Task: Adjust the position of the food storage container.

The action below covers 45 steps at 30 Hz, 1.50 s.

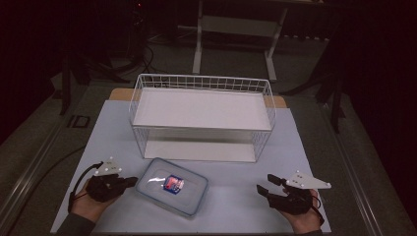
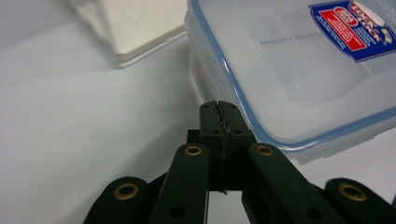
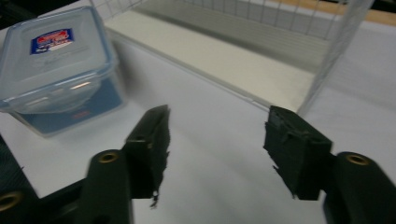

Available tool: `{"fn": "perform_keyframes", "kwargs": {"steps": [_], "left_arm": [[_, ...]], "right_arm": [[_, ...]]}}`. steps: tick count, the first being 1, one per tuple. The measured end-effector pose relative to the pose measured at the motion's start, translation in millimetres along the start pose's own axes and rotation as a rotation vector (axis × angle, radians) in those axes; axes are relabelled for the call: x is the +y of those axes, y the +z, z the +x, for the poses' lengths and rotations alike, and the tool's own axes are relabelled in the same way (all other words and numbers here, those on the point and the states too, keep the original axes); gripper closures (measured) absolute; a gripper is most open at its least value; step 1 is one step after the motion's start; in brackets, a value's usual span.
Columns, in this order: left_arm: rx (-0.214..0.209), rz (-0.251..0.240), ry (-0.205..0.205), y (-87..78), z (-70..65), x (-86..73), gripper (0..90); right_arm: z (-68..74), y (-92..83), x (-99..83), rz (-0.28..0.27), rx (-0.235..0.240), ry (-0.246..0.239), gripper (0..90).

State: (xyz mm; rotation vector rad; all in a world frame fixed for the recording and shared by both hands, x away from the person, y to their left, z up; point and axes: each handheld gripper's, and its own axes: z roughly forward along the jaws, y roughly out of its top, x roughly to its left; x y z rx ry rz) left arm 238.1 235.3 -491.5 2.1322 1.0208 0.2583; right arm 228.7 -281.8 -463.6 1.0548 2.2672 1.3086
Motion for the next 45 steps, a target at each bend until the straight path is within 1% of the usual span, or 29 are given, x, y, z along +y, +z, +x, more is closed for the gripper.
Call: {"fn": "perform_keyframes", "kwargs": {"steps": [4,6,7,9,14,16,18,19,21,23,24,27,29,31,33,34,36,38,40,42,45], "left_arm": [[-0.016,0.001,0.027,10.7,-12.6,9.6,88.9],[-0.021,-0.001,0.039,16.3,-19.5,14.6,88.9],[-0.027,-0.001,0.040,19.3,-23.0,17.2,88.9],[-0.036,0.001,0.060,25.1,-30.4,22.2,88.9],[-0.070,0.006,0.079,36.0,-45.4,30.3,88.2],[-0.080,0.006,0.084,38.6,-49.3,32.1,87.7],[-0.089,0.004,0.087,40.7,-52.7,33.0,87.8],[-0.093,0.002,0.087,41.7,-54.4,33.5,87.9],[-0.101,0.005,0.095,43.1,-57.5,34.4,88.0],[-0.108,0.002,0.100,44.8,-61.3,35.3,88.3],[-0.113,-0.001,0.103,45.6,-63.2,35.8,88.5],[-0.104,-0.004,0.109,46.0,-66.4,36.8,88.9],[-0.109,-0.017,0.092,45.8,-66.6,36.1,89.0],[-0.111,-0.024,0.078,46.0,-66.5,35.1,89.0],[-0.111,-0.029,0.070,45.7,-67.4,34.2,89.0],[-0.112,-0.028,0.072,45.1,-67.4,33.7,89.0],[-0.120,-0.030,0.067,44.2,-67.3,31.9,88.9],[-0.124,-0.033,0.057,44.1,-66.8,30.6,88.9],[-0.123,-0.039,0.047,44.2,-67.2,29.8,89.0],[-0.121,-0.046,0.031,44.1,-68.0,28.5,89.0],[-0.127,-0.052,0.018,44.1,-67.6,27.0,89.0]], "right_arm": [[4.2,3.7,-0.3,0.013,0.013,-0.020,50.3],[5.9,5.1,-0.2,0.011,0.024,-0.018,53.0],[6.5,6.1,-0.3,0.013,0.033,-0.015,54.7],[8.3,9.2,-1.0,0.026,0.058,-0.010,57.7],[16.1,19.5,-3.4,0.090,0.099,-0.034,62.9],[17.9,23.4,-4.7,0.125,0.124,-0.037,70.6],[18.6,27.5,-6.4,0.167,0.172,-0.030,78.9],[19.3,29.4,-7.3,0.187,0.183,-0.035,82.1],[20.6,32.2,-8.3,0.204,0.193,-0.044,87.2],[22.0,33.4,-8.0,0.215,0.206,-0.049,89.1],[22.7,34.1,-7.9,0.220,0.206,-0.056,89.5],[23.8,35.9,-8.4,0.232,0.202,-0.069,89.8],[21.0,37.1,-8.7,0.238,0.196,-0.049,89.9],[18.6,38.2,-8.0,0.237,0.195,-0.044,89.9],[18.2,38.4,-7.3,0.240,0.198,-0.046,89.8],[19.2,37.8,-7.2,0.249,0.204,-0.050,89.8],[24.0,36.4,-8.1,0.272,0.208,-0.073,89.8],[29.2,37.5,-9.8,0.298,0.190,-0.095,89.8],[30.5,39.5,-9.7,0.303,0.165,-0.100,89.8],[27.9,41.5,-8.7,0.290,0.150,-0.083,89.9],[23.5,46.6,-6.0,0.282,0.127,-0.061,89.9]]}}
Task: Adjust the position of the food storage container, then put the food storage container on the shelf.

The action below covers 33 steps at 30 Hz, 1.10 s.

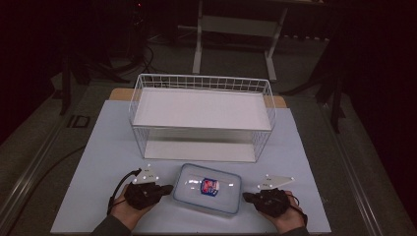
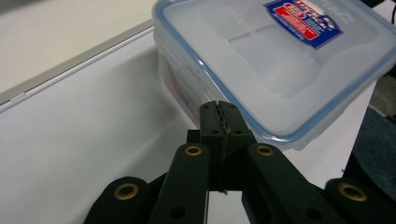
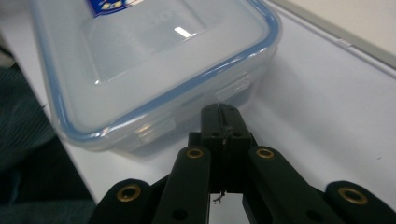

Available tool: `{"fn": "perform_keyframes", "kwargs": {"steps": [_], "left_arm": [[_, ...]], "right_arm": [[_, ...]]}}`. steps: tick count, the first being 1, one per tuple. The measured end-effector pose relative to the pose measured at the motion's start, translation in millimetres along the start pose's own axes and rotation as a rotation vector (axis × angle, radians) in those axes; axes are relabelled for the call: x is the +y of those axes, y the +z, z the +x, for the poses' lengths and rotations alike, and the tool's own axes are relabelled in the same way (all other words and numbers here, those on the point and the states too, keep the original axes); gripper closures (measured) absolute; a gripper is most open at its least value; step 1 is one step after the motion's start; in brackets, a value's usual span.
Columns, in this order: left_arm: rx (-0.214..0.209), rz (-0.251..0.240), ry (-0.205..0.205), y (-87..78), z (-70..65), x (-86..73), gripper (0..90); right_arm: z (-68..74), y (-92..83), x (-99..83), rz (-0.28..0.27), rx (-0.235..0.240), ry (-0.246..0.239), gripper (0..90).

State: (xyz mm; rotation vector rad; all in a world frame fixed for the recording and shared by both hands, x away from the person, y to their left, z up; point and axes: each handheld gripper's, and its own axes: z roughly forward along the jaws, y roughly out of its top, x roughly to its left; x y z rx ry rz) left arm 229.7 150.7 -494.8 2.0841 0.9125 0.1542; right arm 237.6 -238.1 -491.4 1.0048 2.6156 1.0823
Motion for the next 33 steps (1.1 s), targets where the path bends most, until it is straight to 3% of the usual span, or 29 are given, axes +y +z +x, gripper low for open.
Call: {"fn": "perform_keyframes", "kwargs": {"steps": [11,13,17,20,25,28,33], "left_arm": [[0.013,-0.018,-0.027,1.8,3.2,-2.1,88.0],[0.016,-0.031,-0.043,1.0,5.9,-2.6,83.6],[0.033,-0.060,-0.049,-1.7,7.1,-3.0,77.3],[0.052,-0.088,-0.058,-4.3,7.3,-2.2,73.0],[0.047,-0.131,-0.099,-9.6,10.0,-2.2,63.3],[0.029,-0.157,-0.131,-11.0,10.7,-1.7,56.6],[-0.007,-0.162,-0.156,-6.2,8.5,0.6,44.2]], "right_arm": [[-11.8,18.4,12.5,0.017,-0.064,0.006,89.9],[-13.8,18.9,14.1,0.002,-0.056,0.019,88.9],[-17.9,12.4,15.5,-0.029,-0.068,0.077,76.8],[-20.7,2.0,13.0,-0.068,-0.104,0.124,72.7],[-25.2,-14.1,7.3,-0.174,-0.024,0.217,57.5],[-21.3,-17.9,7.5,-0.202,-0.033,0.252,45.5],[-21.0,-17.1,6.6,-0.216,0.064,0.363,35.7]]}}
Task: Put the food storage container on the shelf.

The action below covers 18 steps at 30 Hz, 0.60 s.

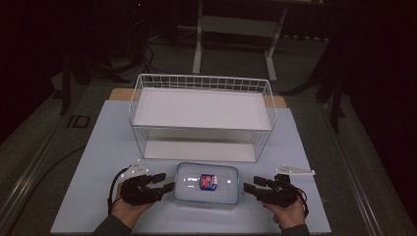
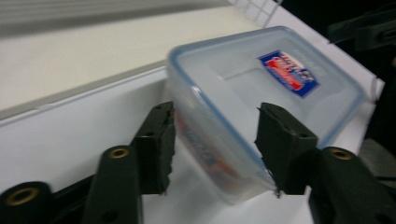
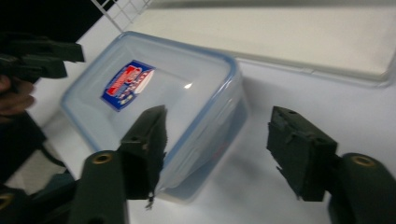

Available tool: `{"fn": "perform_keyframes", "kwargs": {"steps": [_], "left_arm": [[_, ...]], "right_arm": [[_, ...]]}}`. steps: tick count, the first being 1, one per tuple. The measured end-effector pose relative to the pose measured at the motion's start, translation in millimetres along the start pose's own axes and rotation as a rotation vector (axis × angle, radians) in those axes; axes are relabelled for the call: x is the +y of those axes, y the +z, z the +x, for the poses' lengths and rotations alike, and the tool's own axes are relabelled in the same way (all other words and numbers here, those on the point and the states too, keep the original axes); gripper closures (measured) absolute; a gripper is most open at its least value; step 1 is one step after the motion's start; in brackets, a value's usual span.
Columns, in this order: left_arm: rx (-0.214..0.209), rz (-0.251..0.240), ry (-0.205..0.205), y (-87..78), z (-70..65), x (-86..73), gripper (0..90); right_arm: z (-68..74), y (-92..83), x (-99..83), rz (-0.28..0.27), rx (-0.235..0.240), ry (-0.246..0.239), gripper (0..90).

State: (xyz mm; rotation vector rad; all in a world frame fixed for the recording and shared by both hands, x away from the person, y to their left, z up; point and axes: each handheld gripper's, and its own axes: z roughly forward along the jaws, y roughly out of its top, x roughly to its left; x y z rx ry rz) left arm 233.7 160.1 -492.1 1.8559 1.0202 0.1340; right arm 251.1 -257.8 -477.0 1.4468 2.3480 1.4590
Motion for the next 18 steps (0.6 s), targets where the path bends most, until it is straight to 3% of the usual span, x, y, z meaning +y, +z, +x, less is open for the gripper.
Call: {"fn": "perform_keyframes", "kwargs": {"steps": [5,9,13,18], "left_arm": [[-0.013,0.029,-0.024,9.3,-1.6,2.2,35.9],[-0.029,0.077,-0.041,20.7,-3.0,1.1,32.6],[-0.044,0.079,-0.063,24.0,-2.0,2.1,29.3],[-0.107,0.101,-0.124,32.4,1.8,1.9,25.9]], "right_arm": [[1.0,6.3,-5.0,0.036,0.025,0.037,28.4],[5.0,19.2,-9.1,0.107,0.046,0.042,19.9],[5.2,25.8,-10.9,0.124,0.069,0.064,19.6],[3.8,36.0,-12.7,0.150,0.111,0.102,20.2]]}}
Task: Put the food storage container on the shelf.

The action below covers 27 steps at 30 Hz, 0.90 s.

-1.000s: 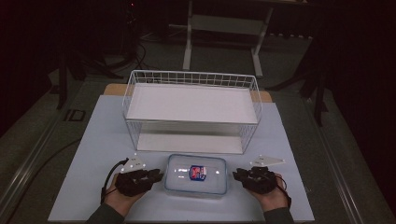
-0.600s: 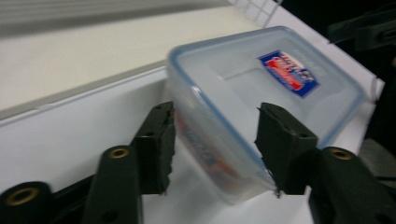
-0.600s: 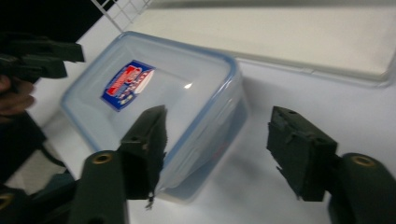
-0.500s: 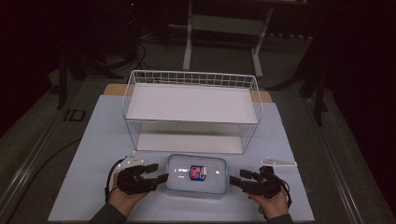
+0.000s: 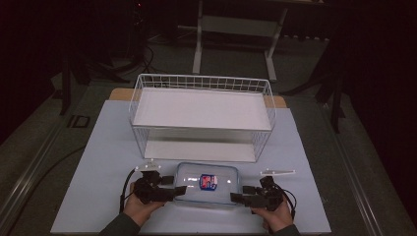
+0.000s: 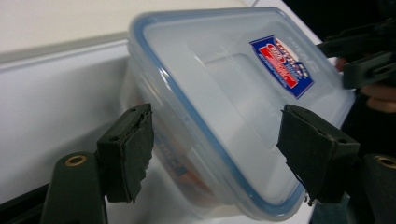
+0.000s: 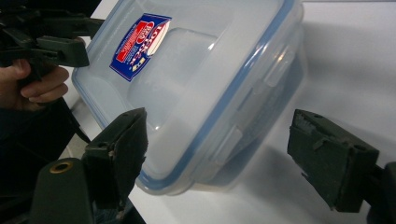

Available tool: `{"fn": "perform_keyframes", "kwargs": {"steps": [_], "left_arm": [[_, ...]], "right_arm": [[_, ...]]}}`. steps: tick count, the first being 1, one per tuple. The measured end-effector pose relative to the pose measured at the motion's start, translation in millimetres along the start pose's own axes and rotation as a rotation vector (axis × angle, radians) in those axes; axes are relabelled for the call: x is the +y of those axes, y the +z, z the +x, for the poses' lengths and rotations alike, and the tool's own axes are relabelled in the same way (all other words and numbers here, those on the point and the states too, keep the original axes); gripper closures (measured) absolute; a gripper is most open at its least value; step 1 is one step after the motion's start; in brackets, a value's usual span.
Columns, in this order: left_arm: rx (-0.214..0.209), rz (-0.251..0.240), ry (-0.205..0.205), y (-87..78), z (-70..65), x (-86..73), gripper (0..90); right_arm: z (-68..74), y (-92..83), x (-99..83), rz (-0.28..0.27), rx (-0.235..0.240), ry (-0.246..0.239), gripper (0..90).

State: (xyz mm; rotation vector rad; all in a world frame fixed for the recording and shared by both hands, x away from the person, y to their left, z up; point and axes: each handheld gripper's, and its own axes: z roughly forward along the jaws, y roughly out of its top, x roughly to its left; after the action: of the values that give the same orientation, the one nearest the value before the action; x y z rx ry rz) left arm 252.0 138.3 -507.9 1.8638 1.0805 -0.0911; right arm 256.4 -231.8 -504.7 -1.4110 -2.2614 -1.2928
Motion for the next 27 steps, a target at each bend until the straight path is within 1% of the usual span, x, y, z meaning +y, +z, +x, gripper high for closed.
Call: {"fn": "perform_keyframes", "kwargs": {"steps": [1,2,3,4,5,6,9,10,12,14,15,16,18,21,25,27], "left_arm": [[-0.004,0.001,-0.008,0.5,0.4,0.1,25.4],[-0.004,0.001,-0.008,0.5,0.4,0.1,25.5],[-0.004,0.001,-0.008,0.5,0.4,0.1,25.5],[-0.022,0.009,-0.027,1.4,2.3,0.1,25.5],[-0.030,0.012,-0.036,1.8,3.1,0.0,25.5],[-0.034,0.013,-0.044,2.0,3.6,0.0,25.4],[-0.036,0.015,-0.049,1.9,4.4,0.5,25.6],[-0.037,0.016,-0.054,1.8,4.7,0.6,26.1],[-0.038,0.014,-0.065,1.6,5.3,0.8,27.0],[-0.045,0.016,-0.084,-0.8,7.0,1.2,29.5],[-0.047,0.016,-0.088,-1.8,7.8,1.2,33.0],[-0.051,0.017,-0.109,-3.3,8.4,1.2,34.5],[-0.057,0.017,-0.124,-5.6,9.1,0.6,37.0],[-0.062,0.014,-0.132,-7.6,10.2,-0.3,39.5],[-0.062,0.008,-0.138,-8.0,10.4,-1.1,40.0],[-0.062,0.002,-0.146,-7.7,11.1,-1.7,39.7]], "right_arm": [[-0.5,1.2,0.6,0.003,0.011,0.007,21.8],[-0.5,1.2,0.6,0.003,0.011,0.007,21.8],[-1.7,2.1,1.2,0.000,0.031,0.015,21.8],[-1.7,2.1,1.2,0.000,0.031,0.015,23.9],[-3.5,4.4,2.5,0.002,0.049,0.033,24.8],[-4.0,5.1,2.9,0.009,0.053,0.035,24.8],[-8.1,6.9,3.2,0.022,0.092,0.068,26.8],[-10.6,7.8,2.9,0.025,0.115,0.090,27.4],[-12.2,8.8,2.9,0.033,0.133,0.107,28.0],[-12.5,8.9,2.9,0.035,0.136,0.109,28.3],[-12.6,8.7,2.9,0.037,0.137,0.111,28.8],[-12.5,8.3,2.9,0.039,0.138,0.111,29.5],[-13.1,6.3,3.2,0.034,0.150,0.121,32.6],[-13.9,3.6,3.6,0.016,0.167,0.125,35.5],[-13.6,3.6,3.7,0.010,0.168,0.112,35.6],[-14.0,3.9,3.7,0.009,0.168,0.113,35.6]]}}
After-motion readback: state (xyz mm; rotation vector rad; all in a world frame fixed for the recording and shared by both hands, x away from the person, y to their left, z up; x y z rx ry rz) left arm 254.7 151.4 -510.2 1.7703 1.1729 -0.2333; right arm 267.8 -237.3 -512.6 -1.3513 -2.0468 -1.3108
